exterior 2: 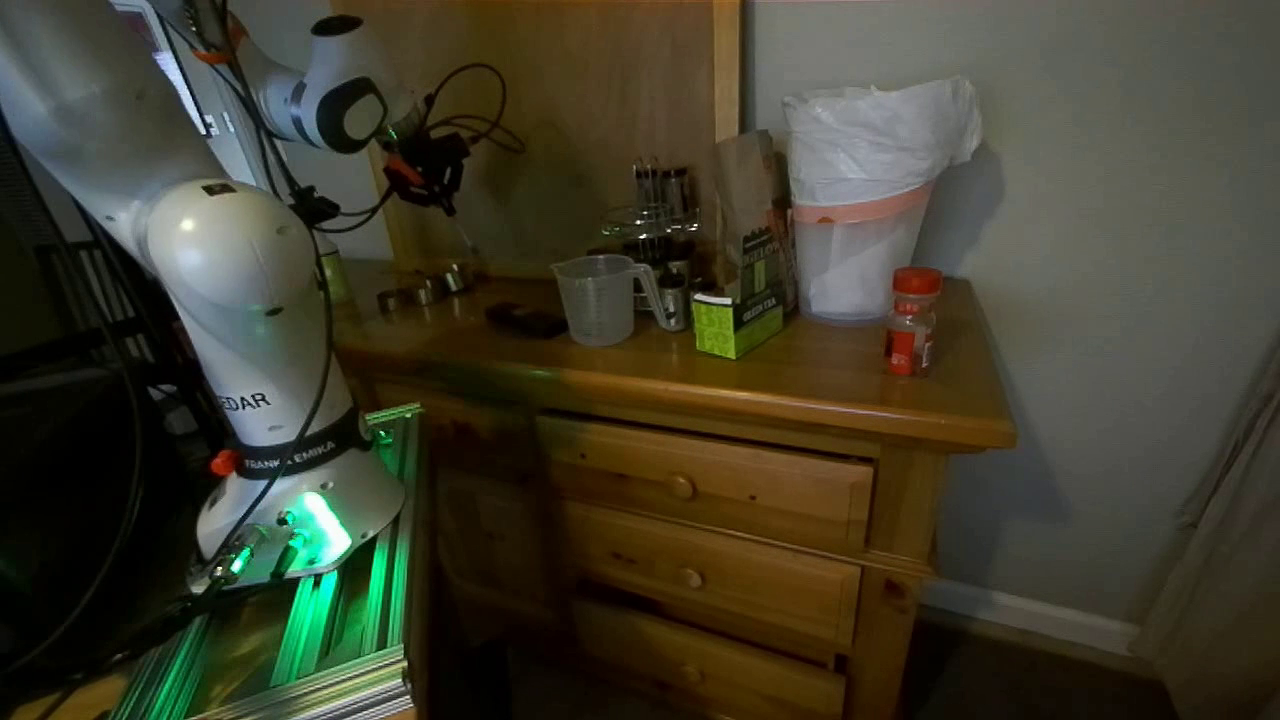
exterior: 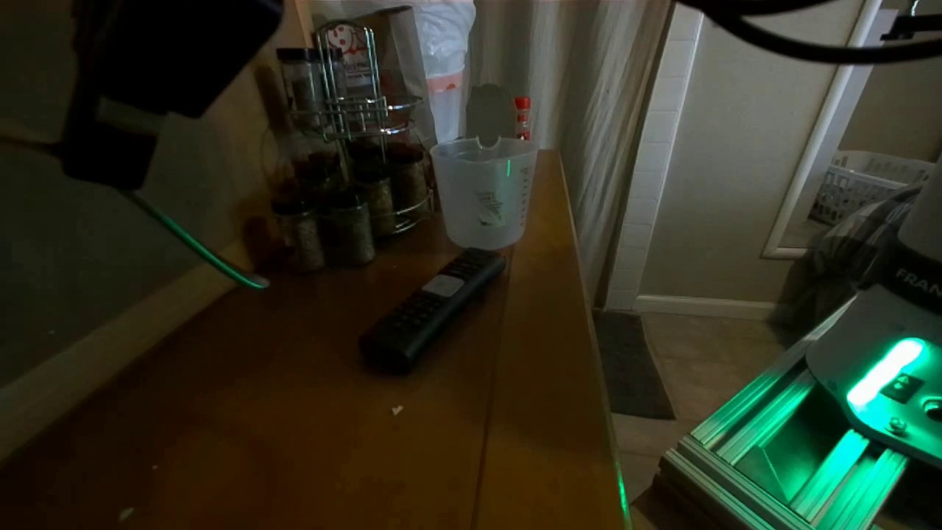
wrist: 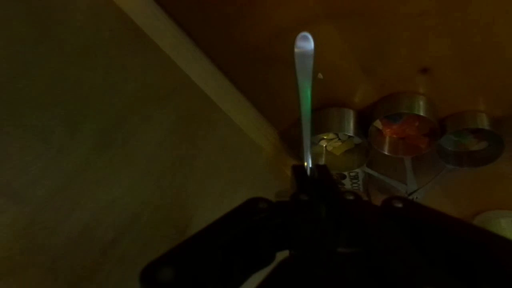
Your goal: Put the fork in the jar
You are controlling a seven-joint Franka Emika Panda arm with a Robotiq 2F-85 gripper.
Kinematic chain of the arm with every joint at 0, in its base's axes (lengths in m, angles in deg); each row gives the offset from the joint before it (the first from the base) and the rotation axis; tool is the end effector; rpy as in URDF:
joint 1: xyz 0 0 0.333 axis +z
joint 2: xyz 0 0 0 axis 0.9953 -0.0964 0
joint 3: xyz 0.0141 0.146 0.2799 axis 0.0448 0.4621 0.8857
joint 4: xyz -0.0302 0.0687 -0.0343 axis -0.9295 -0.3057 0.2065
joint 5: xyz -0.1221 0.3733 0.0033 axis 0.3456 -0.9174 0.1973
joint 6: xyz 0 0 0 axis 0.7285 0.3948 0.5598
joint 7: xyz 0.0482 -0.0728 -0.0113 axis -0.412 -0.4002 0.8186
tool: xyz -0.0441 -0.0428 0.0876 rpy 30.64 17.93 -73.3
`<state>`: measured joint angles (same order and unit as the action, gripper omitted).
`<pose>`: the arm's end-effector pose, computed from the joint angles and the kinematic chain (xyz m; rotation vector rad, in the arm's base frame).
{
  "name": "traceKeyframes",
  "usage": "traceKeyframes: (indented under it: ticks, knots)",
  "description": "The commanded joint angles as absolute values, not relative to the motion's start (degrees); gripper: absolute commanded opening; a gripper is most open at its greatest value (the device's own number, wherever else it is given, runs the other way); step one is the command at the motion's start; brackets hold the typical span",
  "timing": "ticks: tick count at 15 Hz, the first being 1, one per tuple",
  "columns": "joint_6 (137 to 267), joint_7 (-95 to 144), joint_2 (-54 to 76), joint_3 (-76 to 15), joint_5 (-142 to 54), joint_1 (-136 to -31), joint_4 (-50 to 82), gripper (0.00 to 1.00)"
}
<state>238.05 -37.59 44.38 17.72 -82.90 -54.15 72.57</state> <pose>0.1609 0.4317 0.3936 -1.8214 -2.1749 -0.8776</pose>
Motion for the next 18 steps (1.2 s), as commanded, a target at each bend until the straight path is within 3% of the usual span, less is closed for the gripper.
traceKeyframes:
  ticks: [1, 9, 10, 15, 16, 18]
  knots:
    - [239.0, -38.0, 43.6, 17.0, -84.0, -53.7, 71.9, 0.02]
    - [231.9, -36.5, 56.5, 7.4, -88.7, -51.9, 76.7, 0.02]
    - [232.0, -32.0, 56.9, 1.3, -83.0, -47.2, 78.0, 0.02]
    - [231.9, -24.1, 65.3, -9.8, -77.8, -40.2, 85.1, 0.02]
    - [229.8, -26.8, 63.8, -3.8, -82.5, -47.8, 80.9, 0.02]
    - [230.7, -24.7, 65.3, -1.9, -81.9, -51.5, 81.7, 0.02]
